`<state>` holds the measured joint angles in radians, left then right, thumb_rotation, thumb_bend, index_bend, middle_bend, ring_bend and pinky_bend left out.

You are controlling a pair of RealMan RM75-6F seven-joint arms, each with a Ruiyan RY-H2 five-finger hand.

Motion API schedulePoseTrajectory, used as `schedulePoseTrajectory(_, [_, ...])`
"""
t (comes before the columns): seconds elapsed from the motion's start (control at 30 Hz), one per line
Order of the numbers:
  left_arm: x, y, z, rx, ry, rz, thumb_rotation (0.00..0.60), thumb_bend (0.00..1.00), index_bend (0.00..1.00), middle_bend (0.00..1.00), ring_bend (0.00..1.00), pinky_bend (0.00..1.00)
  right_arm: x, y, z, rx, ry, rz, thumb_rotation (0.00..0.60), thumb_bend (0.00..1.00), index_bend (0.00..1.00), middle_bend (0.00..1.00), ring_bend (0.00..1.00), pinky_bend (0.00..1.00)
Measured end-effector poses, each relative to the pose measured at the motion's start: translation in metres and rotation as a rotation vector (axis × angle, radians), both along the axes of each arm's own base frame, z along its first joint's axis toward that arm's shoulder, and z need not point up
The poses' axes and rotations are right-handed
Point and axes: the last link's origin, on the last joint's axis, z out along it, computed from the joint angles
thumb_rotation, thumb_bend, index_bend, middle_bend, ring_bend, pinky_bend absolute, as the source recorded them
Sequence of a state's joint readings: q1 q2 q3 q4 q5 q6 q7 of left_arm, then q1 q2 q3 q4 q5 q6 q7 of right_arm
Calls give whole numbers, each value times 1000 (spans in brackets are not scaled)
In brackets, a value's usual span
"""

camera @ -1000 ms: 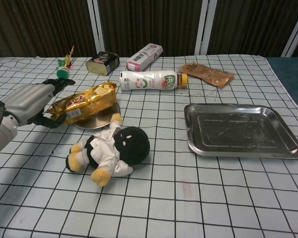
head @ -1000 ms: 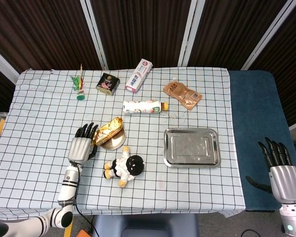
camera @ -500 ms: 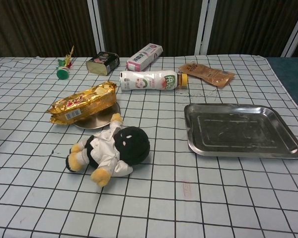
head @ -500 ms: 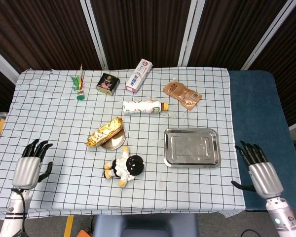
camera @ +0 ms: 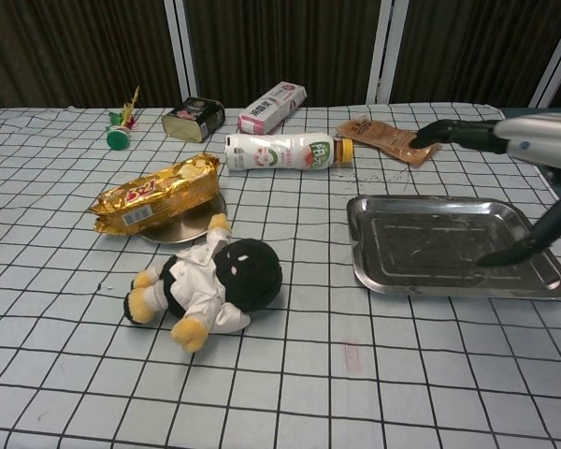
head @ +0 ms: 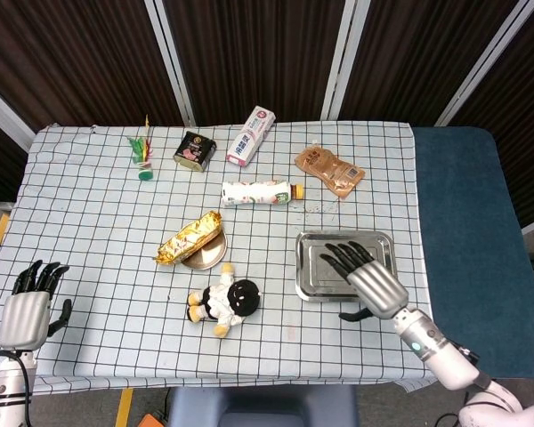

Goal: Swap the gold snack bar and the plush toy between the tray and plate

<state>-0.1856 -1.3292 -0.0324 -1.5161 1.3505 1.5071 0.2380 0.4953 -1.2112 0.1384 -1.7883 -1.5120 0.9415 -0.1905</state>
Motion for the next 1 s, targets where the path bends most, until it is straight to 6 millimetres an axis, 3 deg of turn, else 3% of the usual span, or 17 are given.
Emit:
schedulePoseTrajectory(0.23, [0,0,-5,-31,10,3,600,478,197,155,71,136,43,-13,-32,141,-15,39,600,43,13,0,0,0])
schedulePoseTrajectory(0.37, [-2,1,-7,-37,12,17,600,477,199,157,71,136,53,-14,-40,182,-18,50,600,43,27,0,0,0])
schedulePoseTrajectory(0.6, [-6,4,-5,-38,7,51,600,478,200,158,71,136,88,-14,-90,336,-6,100,600,44,42,0,0,0])
schedulePoseTrajectory(0.8, [-8,5,-2,-36,-3,58,600,478,201,159,71,136,96,-15,-124,376,25,105,600,43,69,0,0,0])
schedulePoseTrajectory(1.0, [-9,5,1,-31,-14,62,600,479,201,159,71,137,96,-18,-142,359,38,102,600,43,107,0,3,0])
